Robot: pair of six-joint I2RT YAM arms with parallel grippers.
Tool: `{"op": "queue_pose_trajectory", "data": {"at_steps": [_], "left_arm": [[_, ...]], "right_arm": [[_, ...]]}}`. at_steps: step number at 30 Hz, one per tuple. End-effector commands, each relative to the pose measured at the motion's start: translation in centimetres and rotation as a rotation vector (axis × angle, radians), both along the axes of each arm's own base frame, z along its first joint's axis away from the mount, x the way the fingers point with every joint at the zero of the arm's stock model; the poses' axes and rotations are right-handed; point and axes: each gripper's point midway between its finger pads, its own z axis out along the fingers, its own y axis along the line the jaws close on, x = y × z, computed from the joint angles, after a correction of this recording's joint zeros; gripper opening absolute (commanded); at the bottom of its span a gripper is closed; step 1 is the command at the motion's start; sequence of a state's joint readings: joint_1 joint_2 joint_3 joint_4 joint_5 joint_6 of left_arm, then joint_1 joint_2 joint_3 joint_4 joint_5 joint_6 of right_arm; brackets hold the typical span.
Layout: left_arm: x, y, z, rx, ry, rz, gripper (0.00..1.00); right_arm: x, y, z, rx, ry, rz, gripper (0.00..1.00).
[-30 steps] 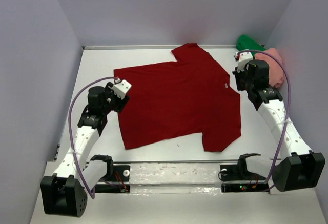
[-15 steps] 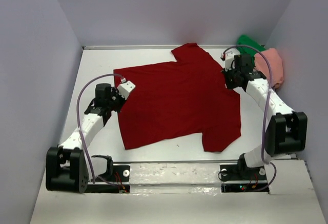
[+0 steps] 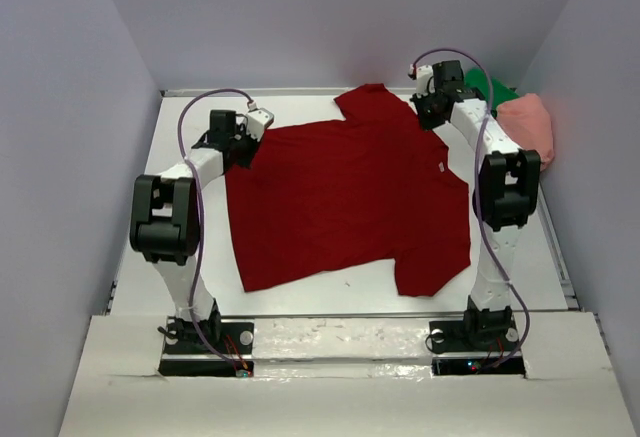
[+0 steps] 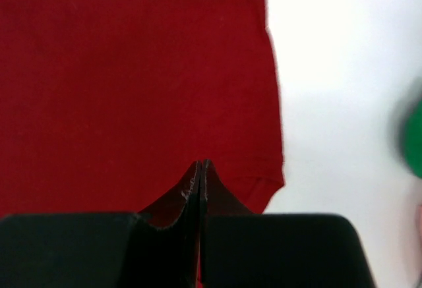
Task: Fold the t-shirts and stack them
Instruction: Flatten out the tshirt
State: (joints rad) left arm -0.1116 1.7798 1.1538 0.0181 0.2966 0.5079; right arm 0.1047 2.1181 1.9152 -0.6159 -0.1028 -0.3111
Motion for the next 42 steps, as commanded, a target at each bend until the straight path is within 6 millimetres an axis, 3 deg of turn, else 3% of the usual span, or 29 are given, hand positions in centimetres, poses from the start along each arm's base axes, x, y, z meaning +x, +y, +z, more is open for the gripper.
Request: {"op": "queue_pose_trajectory", "data": {"at_steps": [1, 3, 16, 26, 32, 37, 42], "left_arm": [[1.9, -1.0, 0.1, -0.042, 0.026, 0.01, 0.0], [2.8, -0.8, -0.7, -0.03, 0.044, 0.037, 0.0], [5.1, 1.1, -3.3, 0.031, 0.1, 0.162, 0.0], [7.7, 0.9, -5.6, -0.025, 0.245, 0.205, 0.0], [7.8, 1.7, -7.5, 0.016, 0.299, 0.251, 0.0], [9.0, 2.5, -6.7, 0.053, 0.264, 0.276, 0.0], [12.5, 2.6, -3.1, 0.076, 0.159, 0.294, 0.0]], "right_arm": [[0.1, 0.3, -2.0, 0.01, 0.085, 0.023, 0.0], [0.2, 0.2, -4.2, 0.0, 0.133, 0.022, 0.0], [0.7, 0.5, -9.7, 0.005, 0.235, 0.03, 0.0], [0.5, 0.2, -12.1, -0.02, 0.277, 0.033, 0.0], [0.4, -0.5, -13.9, -0.051, 0.314, 0.001, 0.0], [1.1, -1.2, -15.0, -0.078, 0.328, -0.052, 0.0], [2.2, -1.6, -14.9, -0.095, 0.319, -0.09, 0.0]]}}
